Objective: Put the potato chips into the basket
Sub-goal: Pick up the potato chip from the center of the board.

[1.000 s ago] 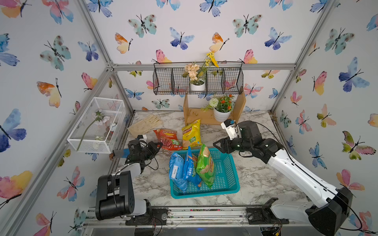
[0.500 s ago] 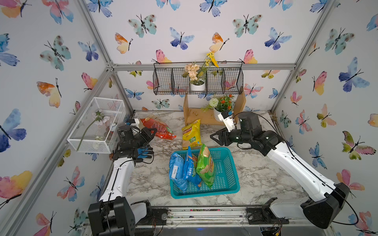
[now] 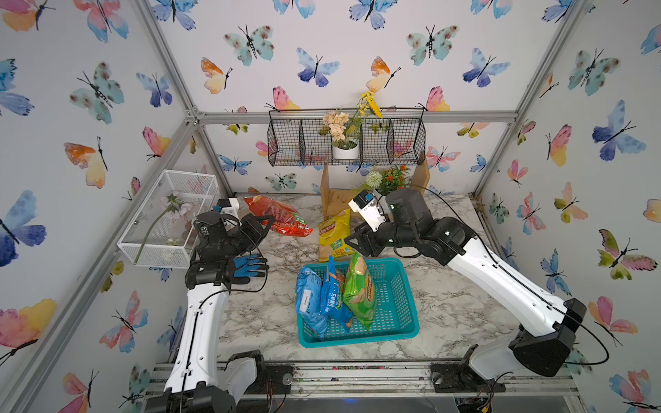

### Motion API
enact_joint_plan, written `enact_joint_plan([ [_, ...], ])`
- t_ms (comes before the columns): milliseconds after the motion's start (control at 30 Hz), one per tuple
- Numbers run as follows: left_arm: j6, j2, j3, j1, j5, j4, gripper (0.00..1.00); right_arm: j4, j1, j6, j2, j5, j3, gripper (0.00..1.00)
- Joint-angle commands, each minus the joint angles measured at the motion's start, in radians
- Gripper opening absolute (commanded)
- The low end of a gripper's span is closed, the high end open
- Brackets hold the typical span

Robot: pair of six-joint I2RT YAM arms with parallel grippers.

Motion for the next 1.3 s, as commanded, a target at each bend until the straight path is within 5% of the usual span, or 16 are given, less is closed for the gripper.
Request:
enact_joint_plan([
  [0,-0.044,-0.041,0.050,-0.070,0.024,-0.038,0.00,-0.097,0.076,-0.060,0.031,0.158,0.047,0.55],
  [433,-0.060,-0.052,0.188,-0.273,-0.006,-0.172,0.00,-0.153,0.140,-0.086,-0.030,0.337,0.018,0.62],
  [1033,-0.098,-0.023,0.253,-0.404,-0.050,-0.183,0.00,-0.181,0.165,-0.090,-0.021,0.339,0.038,0.66],
  [1267,-0.108,-0.022,0.242,-0.426,-0.061,-0.176,0.00,-0.168,0.180,-0.084,-0.003,0.360,0.048,0.54],
])
